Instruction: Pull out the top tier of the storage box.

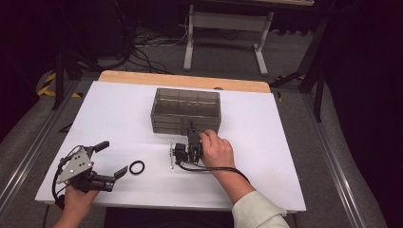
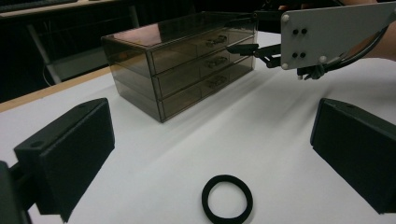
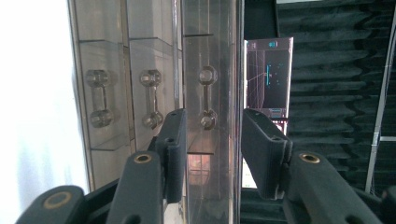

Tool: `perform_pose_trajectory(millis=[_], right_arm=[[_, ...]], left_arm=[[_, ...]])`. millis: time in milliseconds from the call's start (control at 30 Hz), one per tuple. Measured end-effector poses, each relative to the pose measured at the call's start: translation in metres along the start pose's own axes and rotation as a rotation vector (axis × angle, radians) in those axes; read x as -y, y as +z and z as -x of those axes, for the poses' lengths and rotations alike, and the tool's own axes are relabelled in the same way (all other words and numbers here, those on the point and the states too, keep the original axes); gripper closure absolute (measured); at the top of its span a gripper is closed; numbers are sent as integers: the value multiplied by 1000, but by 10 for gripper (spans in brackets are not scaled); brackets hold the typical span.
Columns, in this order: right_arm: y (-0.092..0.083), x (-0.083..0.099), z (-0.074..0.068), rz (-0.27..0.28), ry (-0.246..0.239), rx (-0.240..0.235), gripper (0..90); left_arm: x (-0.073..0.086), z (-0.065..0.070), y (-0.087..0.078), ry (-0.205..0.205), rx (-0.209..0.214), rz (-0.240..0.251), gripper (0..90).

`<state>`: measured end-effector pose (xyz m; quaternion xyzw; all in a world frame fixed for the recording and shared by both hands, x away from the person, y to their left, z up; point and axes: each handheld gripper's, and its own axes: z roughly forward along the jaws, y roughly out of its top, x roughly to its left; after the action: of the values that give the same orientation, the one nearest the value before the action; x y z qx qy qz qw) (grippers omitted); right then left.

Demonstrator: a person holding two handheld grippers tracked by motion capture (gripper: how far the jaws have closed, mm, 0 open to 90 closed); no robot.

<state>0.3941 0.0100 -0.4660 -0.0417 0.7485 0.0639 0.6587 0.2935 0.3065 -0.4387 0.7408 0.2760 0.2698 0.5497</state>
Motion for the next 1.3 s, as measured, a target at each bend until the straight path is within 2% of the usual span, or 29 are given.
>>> perform_pose_trajectory(millis=[500,667,1000,1167,1300], right_arm=[[12,-1,-4,-11,-30,23,721],[12,-2,-5,-22,-39,17,796],[12,-3,-6,-28,-38,23,805],[4,-2,-3,-16,-11,19,808],[-2,-1,-1,-8,-10,6,807]], left_arm=[[0,0,0,0,2,-2,6],[0,0,0,0,2,0,7],[0,0,0,-3,4,2,7],[0,-1,0,-1,3,2,6],[0,0,0,0,2,4,6]])
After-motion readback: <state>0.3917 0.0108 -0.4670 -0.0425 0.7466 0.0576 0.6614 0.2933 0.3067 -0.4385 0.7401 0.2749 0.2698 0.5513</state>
